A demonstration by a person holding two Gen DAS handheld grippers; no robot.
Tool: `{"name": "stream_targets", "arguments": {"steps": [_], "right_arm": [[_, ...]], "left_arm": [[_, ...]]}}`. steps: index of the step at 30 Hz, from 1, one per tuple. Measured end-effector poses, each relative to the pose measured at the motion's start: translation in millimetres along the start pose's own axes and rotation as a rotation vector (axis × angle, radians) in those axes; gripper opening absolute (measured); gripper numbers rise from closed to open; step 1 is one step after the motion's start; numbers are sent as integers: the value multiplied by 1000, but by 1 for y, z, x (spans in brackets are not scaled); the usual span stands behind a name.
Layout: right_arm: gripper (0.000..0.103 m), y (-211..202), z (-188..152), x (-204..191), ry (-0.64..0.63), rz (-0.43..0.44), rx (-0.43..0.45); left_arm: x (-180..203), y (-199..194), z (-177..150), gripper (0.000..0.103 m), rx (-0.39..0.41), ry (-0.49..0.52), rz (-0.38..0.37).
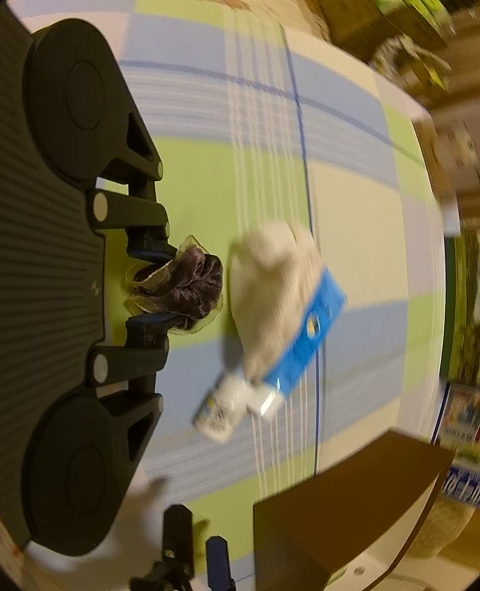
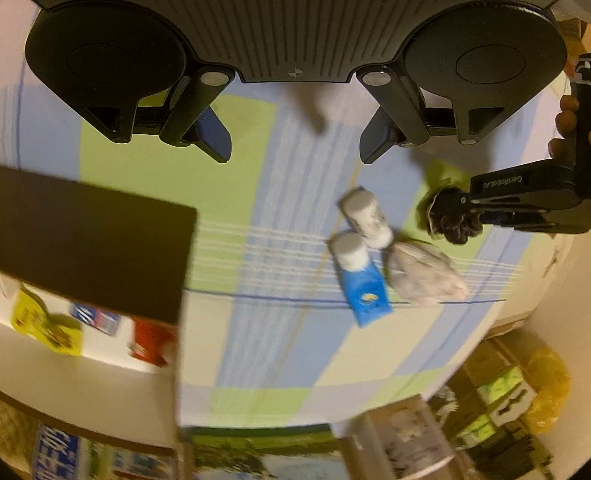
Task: Organize objects
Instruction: 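Grasp the brown scrunchie with the left gripper while the right grasps the white pill bottle, then carry the scrunchie and pill bottle into the brown box and release them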
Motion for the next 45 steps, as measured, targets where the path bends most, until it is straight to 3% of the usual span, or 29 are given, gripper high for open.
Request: {"name": "stream_targets", "arguments": {"steps": [4,9,16,20,27,36,41,45], "right_arm": [[74,11,13,-16,-73,2,39],[52,33,25,-33,-172,8,52],[44,55,32,-51,-254,-8,55],[25,60,30,-55,-280,-12,49],[24,44,10,-42,-226,-18,46],[24,5,-41,15,-66,-94,51],[24,-16,-67,46,41,-121,63],[24,-23,-75,54,66,-117,60]], "left_arm": [[-30,-5,-8,23,-5,-68,32],[-55,-11,-12,23,0,-131,57],[-63,-13,-18,23,-3,-159,66],[-59,-13,-21,23,-6,-155,59],[-38,-14,-25,23,-7,-111,28],[20,-14,-38,23,-26,33,-90],[53,-9,-43,32,-33,120,-113],[62,-7,-41,40,-40,132,-121]]}}
Point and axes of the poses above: each gripper's, at about its wrist camera, not at the fingertips, and y roughly the way its jaws point, x to its right, z to its top, the point moved 8 cm from there along y, roughly the way its jaws point, and after that the axes turned 9 degrees about -x, right-handed, at the moved point
